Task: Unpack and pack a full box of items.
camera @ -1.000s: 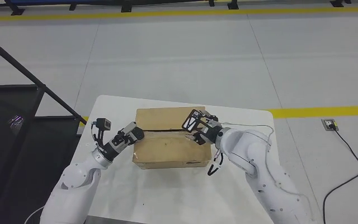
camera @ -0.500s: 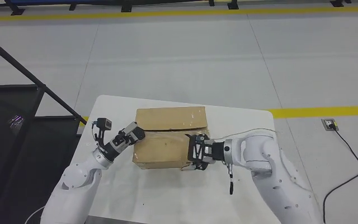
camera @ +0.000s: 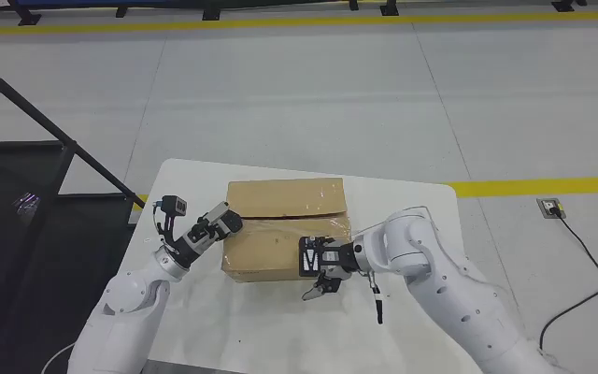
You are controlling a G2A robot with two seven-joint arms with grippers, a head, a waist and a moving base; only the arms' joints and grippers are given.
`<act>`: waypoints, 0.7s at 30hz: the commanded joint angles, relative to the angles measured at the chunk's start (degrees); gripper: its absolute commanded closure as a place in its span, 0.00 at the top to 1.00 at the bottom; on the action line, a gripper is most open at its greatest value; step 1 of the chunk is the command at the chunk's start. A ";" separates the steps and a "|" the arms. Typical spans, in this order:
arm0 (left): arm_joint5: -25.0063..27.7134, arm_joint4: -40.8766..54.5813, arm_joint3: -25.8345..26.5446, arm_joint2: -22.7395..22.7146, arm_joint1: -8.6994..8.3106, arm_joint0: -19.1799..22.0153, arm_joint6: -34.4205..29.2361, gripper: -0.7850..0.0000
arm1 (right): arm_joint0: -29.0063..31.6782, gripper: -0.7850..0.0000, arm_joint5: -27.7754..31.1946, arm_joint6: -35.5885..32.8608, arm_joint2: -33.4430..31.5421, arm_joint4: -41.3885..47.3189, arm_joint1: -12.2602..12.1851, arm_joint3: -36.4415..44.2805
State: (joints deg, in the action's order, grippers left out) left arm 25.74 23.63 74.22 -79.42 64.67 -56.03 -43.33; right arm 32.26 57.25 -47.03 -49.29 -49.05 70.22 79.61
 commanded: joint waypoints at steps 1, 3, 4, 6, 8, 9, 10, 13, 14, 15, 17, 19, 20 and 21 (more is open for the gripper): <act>0.07 0.11 0.01 -0.10 -0.02 -0.02 -0.02 1.00 | -0.90 1.00 -0.86 -0.86 0.80 0.98 0.02 -0.54; 0.08 0.16 0.05 -0.17 -0.03 -0.02 -0.03 1.00 | -1.53 1.00 -1.96 -1.44 1.17 1.59 0.02 -0.65; 0.16 0.17 0.03 -0.20 -0.04 -0.03 -0.05 1.00 | -1.60 1.00 -2.75 -1.19 1.19 1.75 0.03 -0.29; 0.19 0.38 -0.01 -0.22 -0.03 -0.05 -0.07 1.00 | -1.57 1.00 -4.22 -0.83 0.98 1.24 -0.06 0.02; 0.22 0.44 -0.08 -0.23 -0.04 -0.02 -0.15 1.00 | -1.42 1.00 -6.30 -0.83 0.86 0.76 -0.12 0.26; 0.24 0.49 -0.09 -0.22 -0.03 -0.01 -0.19 1.00 | -1.46 1.00 -8.00 -0.46 0.51 0.22 -0.15 0.41; 0.19 0.54 -0.12 -0.18 -0.03 0.00 -0.30 1.00 | -1.27 1.00 -9.18 -0.12 0.45 -0.25 -0.16 0.68; 0.29 0.61 -0.16 -0.17 -0.04 0.09 -0.54 1.00 | -0.84 1.00 -12.57 0.95 0.14 -2.42 -0.22 1.65; 0.34 0.67 -0.20 -0.17 -0.04 0.11 -0.62 1.00 | -0.66 1.00 -13.22 1.43 0.05 -2.96 -0.25 1.88; 0.38 0.65 -0.22 -0.16 -0.04 0.15 -0.73 1.00 | -0.50 1.00 -13.93 1.94 -0.14 -3.47 -0.29 2.04; 0.39 0.62 -0.19 -0.15 -0.06 0.18 -0.86 1.00 | -0.21 1.00 -15.22 2.62 -0.51 -3.80 -0.34 2.05; 0.40 0.72 -0.10 -0.15 -0.07 0.16 -1.06 1.00 | 0.00 1.00 -16.05 3.41 -0.83 -3.87 -0.38 1.87; 0.47 0.74 -0.06 -0.18 -0.07 0.16 -1.10 1.00 | -0.03 1.00 -16.37 3.52 -0.92 -3.90 -0.39 1.74; 0.51 0.76 -0.03 -0.20 -0.08 0.13 -1.11 1.00 | 0.02 1.00 -17.05 4.14 -1.13 -3.72 -0.37 1.55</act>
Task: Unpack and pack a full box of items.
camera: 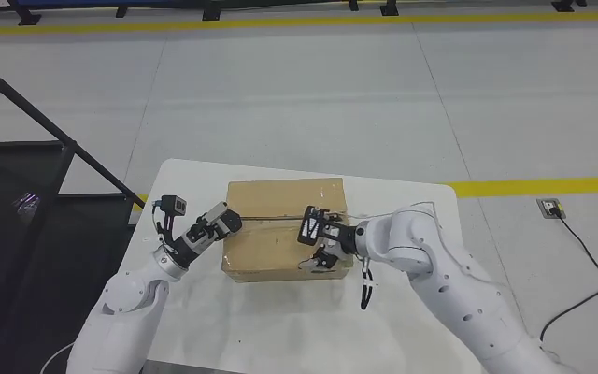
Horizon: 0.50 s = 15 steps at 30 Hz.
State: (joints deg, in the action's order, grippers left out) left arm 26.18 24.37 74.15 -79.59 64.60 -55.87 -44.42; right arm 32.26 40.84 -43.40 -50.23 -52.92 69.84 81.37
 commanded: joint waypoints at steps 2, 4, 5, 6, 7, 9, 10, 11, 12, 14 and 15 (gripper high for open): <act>0.07 -0.03 0.13 -0.07 -0.03 -0.06 -0.13 1.00 | -0.05 1.00 -0.83 0.90 -0.18 0.31 0.05 -0.63; 0.15 0.01 0.24 -0.12 -0.04 -0.11 -0.13 1.00 | -0.18 1.00 -1.39 1.51 -0.38 1.50 0.14 -1.56; 0.15 0.01 0.27 -0.13 -0.05 -0.14 -0.12 1.00 | -0.36 1.00 -1.45 1.37 -0.32 2.17 0.21 -2.05; 0.14 0.01 0.31 -0.14 -0.05 -0.16 -0.12 1.00 | -0.55 1.00 -1.68 1.33 -0.32 3.31 0.30 -2.69; 0.14 -0.16 0.37 -0.16 -0.07 -0.18 -0.13 1.00 | -0.85 1.00 -1.82 1.05 -0.24 4.47 0.41 -3.37; 0.22 -0.20 0.56 -0.18 -0.08 -0.27 -0.04 1.00 | -1.50 1.00 -2.48 0.96 -0.28 6.69 0.63 -4.78; 0.20 -0.20 0.66 -0.20 -0.08 -0.33 0.00 1.00 | -1.74 1.00 -2.93 0.91 -0.38 8.11 0.73 -5.62; 0.21 -0.20 0.79 -0.23 -0.09 -0.40 0.02 1.00 | -2.06 1.00 -3.19 0.85 -0.47 9.18 0.82 -6.27; 0.26 -0.20 0.91 -0.27 -0.10 -0.50 0.05 1.00 | -2.22 1.00 -3.40 0.78 -0.54 10.56 0.91 -7.04; 0.33 -0.18 1.16 -0.41 -0.14 -0.71 0.07 1.00 | -2.61 1.00 -3.45 0.59 -0.80 14.41 1.11 -8.69; 0.36 -0.28 1.25 -0.50 -0.16 -0.83 0.12 1.00 | -2.79 1.00 -2.89 0.58 -0.94 16.69 1.20 -9.63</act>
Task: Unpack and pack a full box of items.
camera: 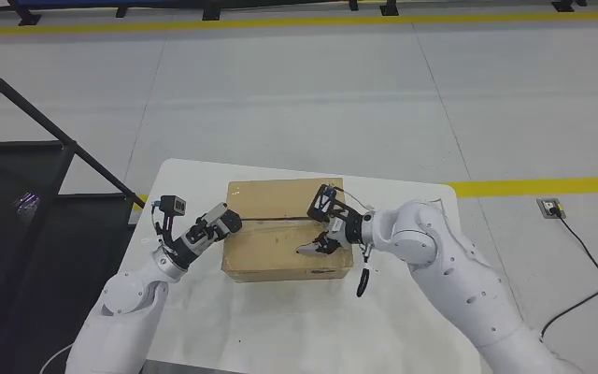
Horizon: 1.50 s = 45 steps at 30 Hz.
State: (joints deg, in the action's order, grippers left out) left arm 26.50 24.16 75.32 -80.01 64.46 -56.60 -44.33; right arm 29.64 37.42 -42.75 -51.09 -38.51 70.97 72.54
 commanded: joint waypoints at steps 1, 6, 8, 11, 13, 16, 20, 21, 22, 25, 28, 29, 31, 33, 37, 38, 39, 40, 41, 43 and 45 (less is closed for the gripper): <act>0.11 -0.09 0.24 -0.17 -0.04 -0.23 0.06 1.00 | -0.33 1.00 0.49 0.09 -0.40 4.69 0.16 -2.01; 0.97 -0.08 2.01 -1.20 -0.23 -1.56 0.53 1.00 | -1.05 1.00 0.96 -0.45 -1.20 13.64 0.50 -5.42; 1.45 0.28 3.40 -1.93 -0.37 -2.60 0.47 1.00 | -1.05 1.00 0.96 -0.45 -1.20 13.64 0.50 -5.42; 1.63 2.14 5.53 -3.26 -0.64 -4.41 -1.04 1.00 | -1.05 1.00 0.96 -0.45 -1.20 13.64 0.50 -5.42; 1.63 2.29 6.82 -4.30 -0.84 -5.54 -1.25 1.00 | -1.05 1.00 0.96 -0.45 -1.20 13.64 0.50 -5.42; 1.97 0.39 8.43 -5.87 -1.10 -7.13 0.55 1.00 | -0.80 1.00 0.81 -0.29 -1.01 13.30 0.52 -4.79; 2.66 -5.44 10.86 -7.47 -1.19 -9.57 7.26 1.00 | 0.00 1.00 -1.65 2.08 -1.60 18.22 0.84 -3.15; 3.07 -6.30 11.40 -7.70 -1.17 -10.25 8.61 1.00 | 0.49 1.00 -1.43 3.15 -2.25 22.19 0.95 -3.55; 3.36 -6.81 11.79 -7.88 -1.17 -10.88 9.35 1.00 | 1.18 1.00 -0.86 3.68 -2.96 28.59 1.11 -4.10; 3.76 -7.86 12.25 -8.82 -1.25 -12.09 10.88 1.00 | 1.40 1.00 0.58 -0.32 -4.69 44.57 1.21 -6.66; 3.75 -9.48 12.16 -9.36 -1.27 -12.79 12.76 1.00 | -0.26 1.00 -3.15 -10.30 -4.20 53.92 1.29 -7.72; 3.48 -10.04 11.96 -9.40 -1.27 -12.83 13.23 1.00 | -0.88 1.00 -4.01 -12.44 -4.21 55.43 1.28 -8.11; 2.50 -11.18 10.87 -9.30 -1.26 -12.51 14.11 1.00 | -0.88 1.00 -4.01 -12.44 -4.21 55.43 1.28 -8.11; 1.12 -11.37 8.99 -8.79 -1.18 -11.61 14.64 1.00 | -0.88 1.00 -4.01 -12.44 -4.21 55.43 1.28 -8.11; -0.67 -10.41 3.99 -7.23 -0.92 -8.65 14.32 1.00 | -0.88 1.00 -4.01 -12.44 -4.21 55.43 1.28 -8.11; -0.87 -10.32 2.64 -6.73 -0.85 -7.94 13.99 1.00 | -0.32 1.00 -5.76 -11.76 -3.77 54.68 1.33 -7.87; -0.90 -10.32 1.50 -6.26 -0.77 -7.20 13.86 1.00 | -0.11 1.00 -7.89 -11.14 -3.51 54.49 1.40 -7.57; -0.87 -10.19 0.44 -5.68 -0.68 -6.50 13.54 1.00 | -0.18 1.00 -10.39 -11.21 -3.15 54.45 1.48 -7.63; -0.76 -10.21 -0.56 -5.18 -0.59 -5.88 13.30 1.00 | -0.20 1.00 -12.54 -11.87 -2.87 55.95 1.63 -7.77; -0.42 -10.16 -2.01 -4.17 -0.43 -4.83 12.52 1.00 | -0.91 1.00 -16.97 -13.79 -2.49 57.76 1.81 -9.43; 0.14 -10.17 -2.98 -3.57 -0.33 -4.15 12.02 1.00 | -1.93 1.00 -21.14 -15.95 -1.85 59.00 2.06 -10.99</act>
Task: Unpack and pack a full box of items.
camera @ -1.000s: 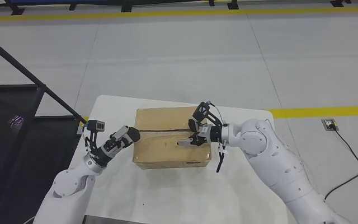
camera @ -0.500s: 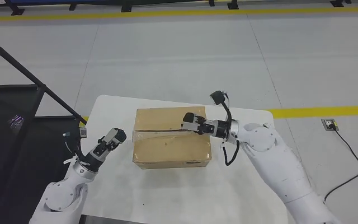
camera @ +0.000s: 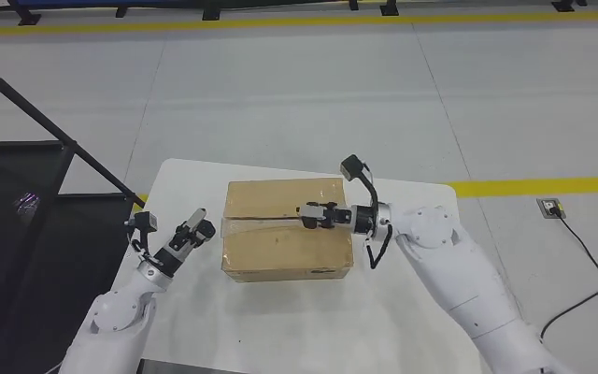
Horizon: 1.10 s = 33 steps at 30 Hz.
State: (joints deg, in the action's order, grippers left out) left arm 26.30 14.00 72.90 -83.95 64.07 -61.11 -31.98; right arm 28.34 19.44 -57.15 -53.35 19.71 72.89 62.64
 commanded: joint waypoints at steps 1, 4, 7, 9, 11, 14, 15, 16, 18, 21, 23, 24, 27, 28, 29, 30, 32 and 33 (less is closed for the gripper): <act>0.59 0.06 -0.91 0.54 0.09 0.60 -0.51 1.00 | -1.19 1.00 -4.23 -2.75 0.63 1.70 0.31 -1.54; 1.15 0.43 -1.72 0.85 0.15 1.16 -1.12 1.00 | -1.98 1.00 -4.62 -2.69 0.81 2.13 0.61 -3.58; 1.57 0.69 -2.24 1.03 0.17 1.55 -1.81 1.00 | -2.40 1.00 -5.47 -1.49 1.04 1.67 0.86 -5.16; 1.76 0.82 -2.45 1.12 0.17 1.76 -2.24 1.00 | -2.71 1.00 -6.32 -0.60 1.28 1.35 1.06 -6.49; 1.99 0.92 -2.45 1.22 0.18 1.85 -2.56 1.00 | -2.88 1.00 -6.69 -0.62 1.70 1.89 1.38 -7.34; 2.20 1.03 -2.35 1.34 0.18 1.83 -2.97 1.00 | -3.61 1.00 -7.67 0.50 2.36 1.29 1.83 -8.82; 2.24 1.15 -2.35 1.33 0.17 1.87 -3.21 1.00 | -3.85 1.00 -7.75 0.58 2.60 1.13 1.99 -9.21; 2.39 1.42 -2.21 1.37 0.17 1.86 -3.48 1.00 | -4.02 1.00 -7.64 0.53 2.75 1.34 2.15 -9.56; 2.50 1.72 -1.96 1.42 0.16 1.69 -3.87 1.00 | -4.48 1.00 -7.68 0.72 3.12 1.19 2.45 -10.47; 2.63 1.79 -1.55 1.48 0.15 1.51 -4.13 1.00 | -5.20 1.00 -8.16 2.05 4.04 0.47 3.05 -11.44; 2.63 1.94 -1.32 1.54 0.15 1.42 -4.30 1.00 | -5.59 1.00 -8.30 2.85 4.86 0.37 3.61 -11.71; 2.68 2.01 -1.20 1.55 0.15 1.39 -4.37 1.00 | -5.93 1.00 -8.56 3.57 5.29 -0.04 3.88 -12.11; 2.80 2.16 -0.84 1.68 0.17 1.27 -4.49 1.00 | -6.79 1.00 -9.13 5.16 6.84 -0.41 4.93 -12.69; 2.85 2.22 -0.69 1.74 0.17 1.21 -4.60 1.00 | -7.20 1.00 -9.46 5.80 7.42 -0.73 5.31 -13.09; 2.86 2.29 -0.58 1.77 0.17 1.14 -4.69 1.00 | -7.61 1.00 -9.80 6.23 8.04 -0.96 5.71 -13.43; 2.98 2.41 -0.41 1.79 0.17 1.06 -4.79 1.00 | -7.94 1.00 -9.93 6.52 8.62 -0.79 6.16 -13.73; 3.07 2.71 -0.19 1.80 0.17 0.87 -4.99 1.00 | -8.73 1.00 -10.12 7.60 9.88 -1.16 7.07 -14.63; 3.12 2.78 -0.06 1.81 0.15 0.77 -5.15 1.00 | -9.06 1.00 -10.15 7.41 10.57 -0.86 7.60 -14.89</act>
State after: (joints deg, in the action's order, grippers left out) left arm 29.38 16.67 72.69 -82.13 64.24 -60.22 -36.98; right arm 19.70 9.36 -49.74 -43.59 18.68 79.89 48.14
